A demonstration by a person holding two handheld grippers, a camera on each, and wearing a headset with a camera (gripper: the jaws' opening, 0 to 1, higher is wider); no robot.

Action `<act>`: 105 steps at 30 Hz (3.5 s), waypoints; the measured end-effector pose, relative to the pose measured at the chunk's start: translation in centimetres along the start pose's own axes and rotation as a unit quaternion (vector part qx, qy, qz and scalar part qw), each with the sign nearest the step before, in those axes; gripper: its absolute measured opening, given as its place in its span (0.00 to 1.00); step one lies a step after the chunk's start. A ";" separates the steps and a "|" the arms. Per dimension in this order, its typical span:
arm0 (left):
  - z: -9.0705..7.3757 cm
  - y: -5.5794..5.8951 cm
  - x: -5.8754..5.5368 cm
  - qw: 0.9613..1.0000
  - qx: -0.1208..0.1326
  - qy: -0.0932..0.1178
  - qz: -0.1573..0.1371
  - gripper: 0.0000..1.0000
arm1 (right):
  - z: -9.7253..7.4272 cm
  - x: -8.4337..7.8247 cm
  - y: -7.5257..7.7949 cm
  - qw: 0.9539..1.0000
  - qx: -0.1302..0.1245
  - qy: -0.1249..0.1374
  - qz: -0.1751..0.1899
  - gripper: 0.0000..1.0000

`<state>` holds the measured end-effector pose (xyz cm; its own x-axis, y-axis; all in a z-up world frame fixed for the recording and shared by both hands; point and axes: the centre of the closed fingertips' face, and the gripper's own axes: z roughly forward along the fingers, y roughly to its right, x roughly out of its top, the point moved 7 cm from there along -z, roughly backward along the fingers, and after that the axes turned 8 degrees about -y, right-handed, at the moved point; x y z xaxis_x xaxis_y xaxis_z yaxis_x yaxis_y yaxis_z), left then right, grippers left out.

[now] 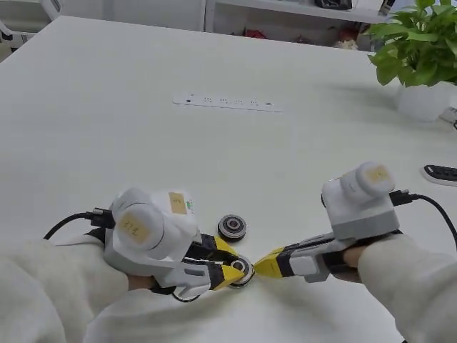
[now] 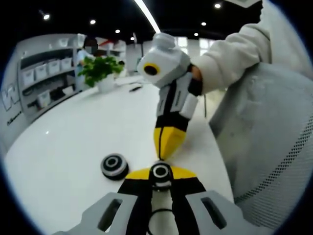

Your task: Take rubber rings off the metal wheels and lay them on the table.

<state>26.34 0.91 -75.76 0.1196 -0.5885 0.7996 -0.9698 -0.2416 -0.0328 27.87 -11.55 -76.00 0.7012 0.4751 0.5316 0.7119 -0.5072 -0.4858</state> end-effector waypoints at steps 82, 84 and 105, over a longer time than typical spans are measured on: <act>-8.4 -1.0 4.0 0.999 0.027 0.013 0.023 0.59 | -2.8 2.5 -1.7 0.993 0.031 0.106 0.047 0.00; -9.3 -1.1 3.9 0.999 0.037 0.014 0.021 0.61 | -2.8 2.6 -2.0 0.992 0.033 0.110 0.044 0.00; -16.9 -0.4 2.4 0.993 0.111 0.026 -0.006 0.81 | -3.1 4.5 -5.1 0.989 0.069 0.132 0.016 0.00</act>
<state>23.42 12.70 -63.70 0.1141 -0.5451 0.8306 -0.8967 -0.4164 -0.1502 27.29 -9.07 -68.94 0.7022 0.2458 0.6682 0.7003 -0.4079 -0.5858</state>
